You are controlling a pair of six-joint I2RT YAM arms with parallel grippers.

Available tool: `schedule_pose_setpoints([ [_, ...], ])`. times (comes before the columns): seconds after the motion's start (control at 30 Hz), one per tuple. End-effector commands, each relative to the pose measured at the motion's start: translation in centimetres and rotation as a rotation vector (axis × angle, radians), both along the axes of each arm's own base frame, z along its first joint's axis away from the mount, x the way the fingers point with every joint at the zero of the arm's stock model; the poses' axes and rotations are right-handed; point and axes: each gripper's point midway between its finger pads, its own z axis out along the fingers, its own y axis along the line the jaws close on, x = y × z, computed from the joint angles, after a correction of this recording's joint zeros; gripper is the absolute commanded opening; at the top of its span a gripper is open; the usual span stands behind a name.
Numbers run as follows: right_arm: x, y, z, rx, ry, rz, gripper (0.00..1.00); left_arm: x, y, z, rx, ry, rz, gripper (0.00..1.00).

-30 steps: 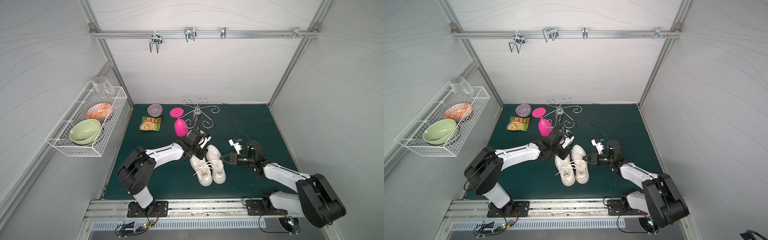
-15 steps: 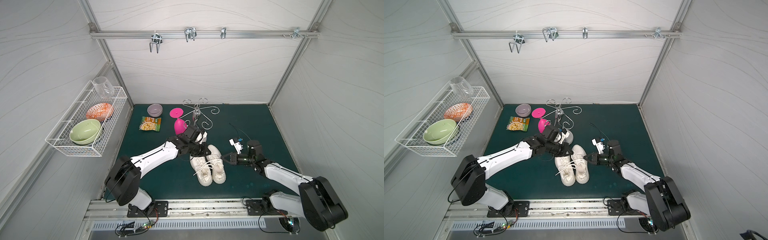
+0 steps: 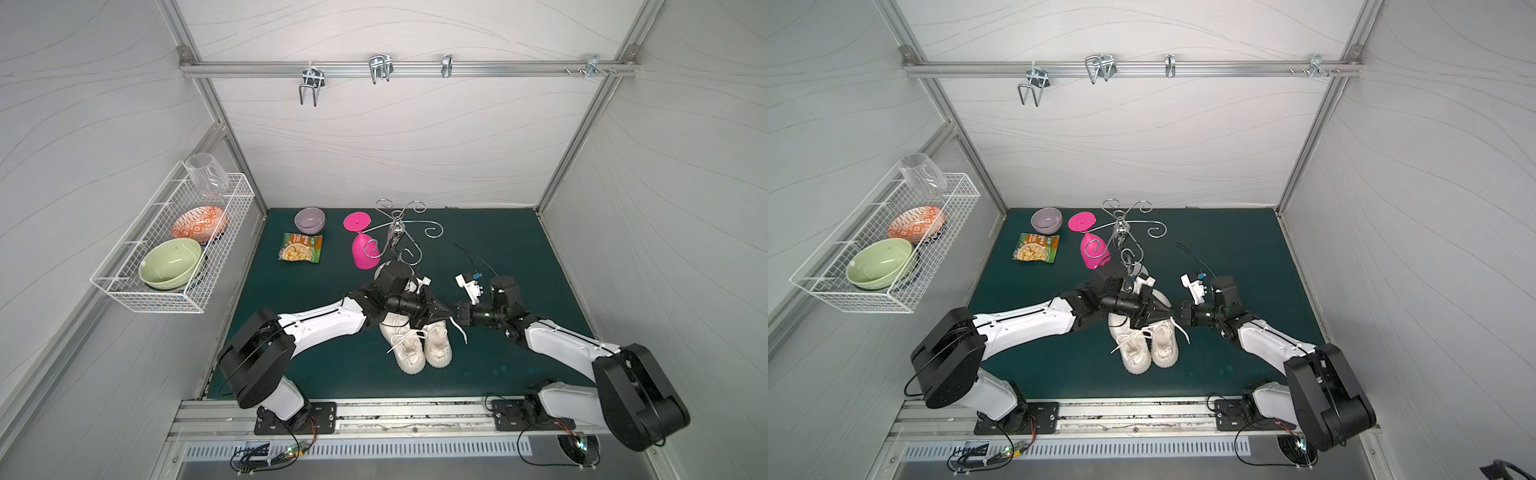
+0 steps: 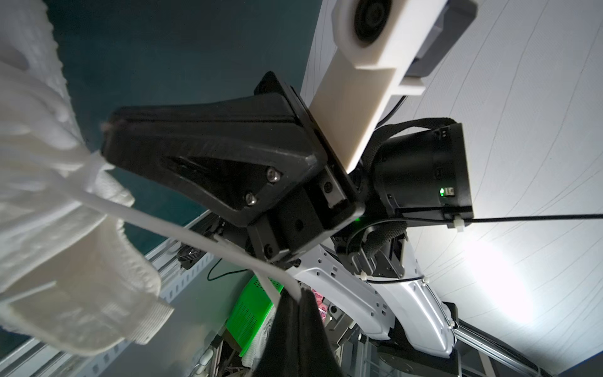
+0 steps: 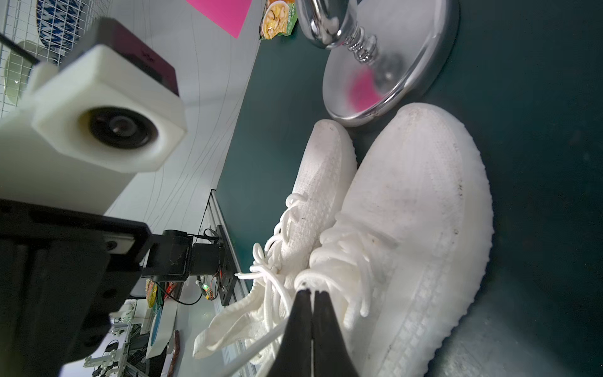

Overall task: Tie the shoes
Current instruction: Wrap the shoelace around the shoelace.

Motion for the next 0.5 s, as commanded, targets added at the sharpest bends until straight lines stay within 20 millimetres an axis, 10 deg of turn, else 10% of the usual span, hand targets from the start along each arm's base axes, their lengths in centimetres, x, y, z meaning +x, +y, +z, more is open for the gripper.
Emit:
schedule_pose_setpoints([
  [0.0,0.7,0.2,0.3,-0.012,-0.031,-0.003,0.0,-0.4,0.4,-0.6,0.013,0.016,0.007,0.0],
  [0.23,0.7,0.7,1.6,0.005,-0.054,0.022,0.0,-2.5,4.0,-5.7,0.241,-0.012,-0.007,0.0],
  [0.47,0.3,1.2,2.3,0.009,-0.068,0.054,0.0,-2.9,3.9,-6.2,0.298,-0.068,-0.103,0.04],
])
